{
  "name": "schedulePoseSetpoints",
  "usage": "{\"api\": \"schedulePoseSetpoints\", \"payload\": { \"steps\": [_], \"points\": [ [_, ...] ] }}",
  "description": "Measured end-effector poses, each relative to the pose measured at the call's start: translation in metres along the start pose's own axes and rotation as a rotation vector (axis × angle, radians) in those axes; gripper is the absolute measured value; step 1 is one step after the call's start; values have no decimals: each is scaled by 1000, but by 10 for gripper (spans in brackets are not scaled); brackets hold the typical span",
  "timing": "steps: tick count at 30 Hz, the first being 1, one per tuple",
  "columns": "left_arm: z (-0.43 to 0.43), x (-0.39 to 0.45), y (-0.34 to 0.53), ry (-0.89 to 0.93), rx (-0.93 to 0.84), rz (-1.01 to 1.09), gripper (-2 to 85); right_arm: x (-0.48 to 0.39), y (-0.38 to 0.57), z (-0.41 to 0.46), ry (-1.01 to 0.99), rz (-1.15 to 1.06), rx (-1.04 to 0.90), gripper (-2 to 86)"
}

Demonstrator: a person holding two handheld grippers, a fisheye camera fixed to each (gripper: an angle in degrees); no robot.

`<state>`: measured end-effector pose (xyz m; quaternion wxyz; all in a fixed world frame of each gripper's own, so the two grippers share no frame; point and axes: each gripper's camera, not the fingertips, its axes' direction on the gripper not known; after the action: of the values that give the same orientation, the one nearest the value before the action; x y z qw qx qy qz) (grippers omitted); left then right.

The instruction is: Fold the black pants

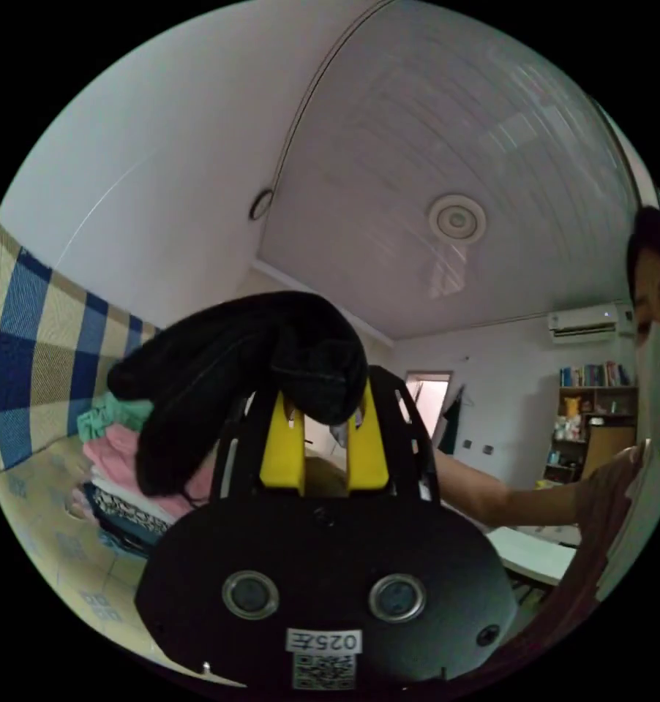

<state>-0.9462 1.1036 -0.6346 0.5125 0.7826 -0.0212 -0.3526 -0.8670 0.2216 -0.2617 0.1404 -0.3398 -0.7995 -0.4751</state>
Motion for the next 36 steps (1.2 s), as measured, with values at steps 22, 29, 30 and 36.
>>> {"api": "schedulePoseSetpoints", "payload": {
  "steps": [22,29,30,36],
  "points": [
    [163,-120,135,-583,-324,-464,30,244,-68,208,1006,75,-306,94],
    [186,-122,179,-565,-429,-492,3,284,-71,227,1038,293,-383,121],
    [181,-130,182,-532,-420,-530,4,284,-69,227,1050,304,-369,125],
    [108,-168,217,-317,-383,-630,33,248,-32,212,1056,288,-369,141]
  ]
}}
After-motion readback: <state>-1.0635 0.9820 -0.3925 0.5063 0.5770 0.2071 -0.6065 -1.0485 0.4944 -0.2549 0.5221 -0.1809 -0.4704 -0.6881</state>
